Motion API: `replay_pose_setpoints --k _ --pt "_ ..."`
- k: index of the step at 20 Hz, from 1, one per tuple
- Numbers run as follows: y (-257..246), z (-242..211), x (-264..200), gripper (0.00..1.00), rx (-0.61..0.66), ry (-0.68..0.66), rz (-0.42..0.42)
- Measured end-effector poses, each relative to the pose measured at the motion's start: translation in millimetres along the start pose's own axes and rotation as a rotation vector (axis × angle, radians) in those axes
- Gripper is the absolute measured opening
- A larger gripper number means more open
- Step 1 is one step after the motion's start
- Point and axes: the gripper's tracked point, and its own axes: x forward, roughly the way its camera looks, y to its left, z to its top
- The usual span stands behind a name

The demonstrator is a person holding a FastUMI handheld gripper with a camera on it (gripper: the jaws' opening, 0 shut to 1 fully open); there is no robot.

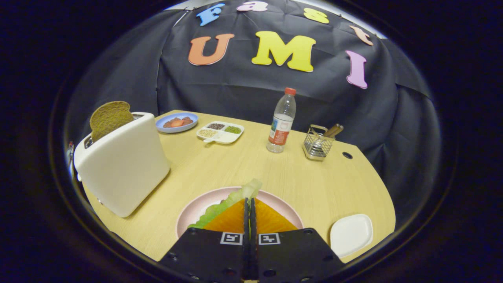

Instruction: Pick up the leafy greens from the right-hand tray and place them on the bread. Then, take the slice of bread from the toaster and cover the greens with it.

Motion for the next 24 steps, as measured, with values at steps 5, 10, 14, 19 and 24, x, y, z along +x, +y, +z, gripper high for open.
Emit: replay_pose_setpoints --k 5,10,14,19,24 --pt "-4.8 -7.7 9.1 0.01 0.003 0.003 -0.02" --pt "-10.9 -3.7 1.5 0.1 0.007 -0.036 -0.027" --pt "-17.1 8.0 -14.5 0.43 0.06 -0.093 -0.038" --pt "-20.4 32.3 -51.4 0.85 0.082 -0.169 -0.051" --pt "-19.5 54.4 -86.2 0.96 0.092 -0.217 -0.06"
